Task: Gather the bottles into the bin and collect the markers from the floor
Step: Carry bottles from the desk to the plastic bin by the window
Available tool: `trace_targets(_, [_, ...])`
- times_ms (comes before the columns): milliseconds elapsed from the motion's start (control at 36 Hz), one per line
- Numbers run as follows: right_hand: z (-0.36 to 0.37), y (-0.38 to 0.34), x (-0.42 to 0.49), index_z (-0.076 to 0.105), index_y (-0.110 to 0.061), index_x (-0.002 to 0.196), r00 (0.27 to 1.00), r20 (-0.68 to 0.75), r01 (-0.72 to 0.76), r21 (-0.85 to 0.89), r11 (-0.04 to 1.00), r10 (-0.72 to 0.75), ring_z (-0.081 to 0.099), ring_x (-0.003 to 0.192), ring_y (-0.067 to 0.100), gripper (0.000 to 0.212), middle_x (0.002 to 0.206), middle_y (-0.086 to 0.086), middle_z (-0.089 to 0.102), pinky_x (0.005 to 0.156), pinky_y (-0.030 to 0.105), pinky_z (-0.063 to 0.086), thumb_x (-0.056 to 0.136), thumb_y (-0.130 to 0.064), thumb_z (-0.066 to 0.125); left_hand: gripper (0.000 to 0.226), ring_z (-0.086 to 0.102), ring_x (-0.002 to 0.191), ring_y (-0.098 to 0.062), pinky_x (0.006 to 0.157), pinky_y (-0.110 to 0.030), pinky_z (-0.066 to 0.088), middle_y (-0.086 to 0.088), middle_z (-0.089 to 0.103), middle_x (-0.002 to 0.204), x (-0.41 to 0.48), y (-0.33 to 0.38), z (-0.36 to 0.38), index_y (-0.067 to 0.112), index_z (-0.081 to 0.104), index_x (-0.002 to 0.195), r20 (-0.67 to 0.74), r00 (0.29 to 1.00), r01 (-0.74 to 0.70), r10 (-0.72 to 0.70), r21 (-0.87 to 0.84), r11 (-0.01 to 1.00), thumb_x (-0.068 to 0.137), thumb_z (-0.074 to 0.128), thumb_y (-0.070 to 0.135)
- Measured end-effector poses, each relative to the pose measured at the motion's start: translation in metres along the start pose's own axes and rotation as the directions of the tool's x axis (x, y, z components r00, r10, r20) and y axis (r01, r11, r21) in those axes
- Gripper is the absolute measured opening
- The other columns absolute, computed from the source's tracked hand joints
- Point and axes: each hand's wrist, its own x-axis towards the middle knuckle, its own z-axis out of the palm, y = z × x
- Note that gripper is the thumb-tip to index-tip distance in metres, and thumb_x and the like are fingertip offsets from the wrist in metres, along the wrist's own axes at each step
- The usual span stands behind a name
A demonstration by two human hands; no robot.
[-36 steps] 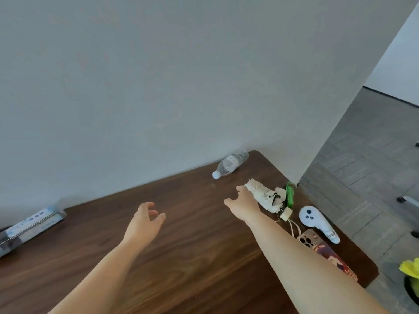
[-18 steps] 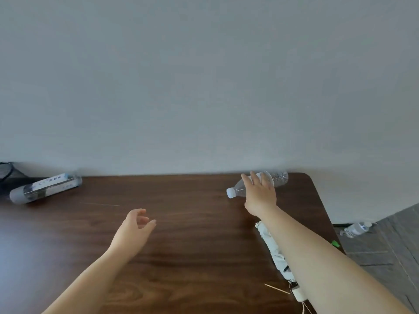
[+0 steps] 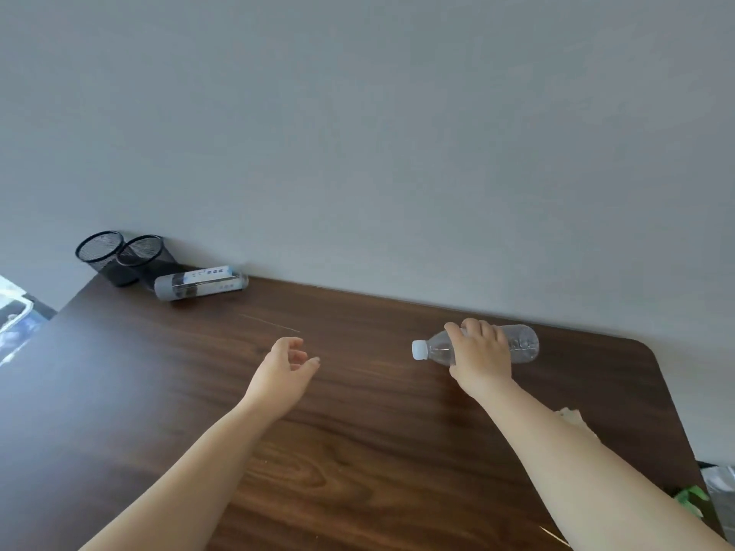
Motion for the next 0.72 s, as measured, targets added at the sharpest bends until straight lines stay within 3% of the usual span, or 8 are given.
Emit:
trace_targets(111, [-0.020,-0.056,0.001,0.041,-0.028,0.135,0.999,-0.022,0.041,0.083,0.996,-0.039,0.046,0.117,0.022,0.060,0.127,-0.001,0.049,0.098,0.033,0.035,0.079,-0.031,0.064,0.046,0.057,0.102,-0.011,0.069,-0.025,0.044,0.008,0.058,0.112,0.010,-0.021,-0.039,0.021,0.044,0.131,-0.023,1.000,0.000,-0.001,-0.016,1.000,0.090,0.061,0.034])
trace_targets(333, [-0.037,-0.184,0.017,0.040,-0.028,0.136,0.999,-0.030,0.040,0.154,0.987,-0.036,0.046,0.118,0.023,0.062,0.128,-0.002,0.048,0.096,0.033,0.036,0.079,-0.034,0.063,0.047,0.056,0.106,-0.014,0.083,-0.031,0.047,0.003,0.058,0.119,0.083,-0.070,-0.143,0.019,0.046,0.130,-0.075,0.996,-0.045,0.045,0.002,0.999,0.088,0.062,0.034])
trace_targets(528, [-0.029,-0.279,0.043,0.035,-0.030,0.142,0.998,0.018,-0.068,0.221,0.973,0.066,0.041,0.128,0.022,0.066,0.138,-0.003,0.043,0.103,0.034,0.032,0.082,-0.038,0.063,0.061,0.042,0.126,-0.028,0.099,-0.041,0.042,-0.005,0.043,0.139,0.183,-0.103,-0.209,0.020,0.040,0.138,-0.035,0.983,-0.157,0.180,0.345,0.925,0.085,0.063,0.039])
trace_targets(722, [-0.025,-0.344,0.067,0.038,-0.030,0.142,0.998,-0.009,-0.061,0.163,0.985,0.063,0.040,0.130,0.021,0.062,0.139,-0.004,0.044,0.107,0.036,0.030,0.084,-0.030,0.062,0.058,0.035,0.128,-0.030,0.102,-0.041,0.035,-0.005,0.038,0.141,0.251,-0.116,-0.217,0.016,0.039,0.136,0.110,0.955,-0.289,0.276,0.560,0.776,0.086,0.058,0.037])
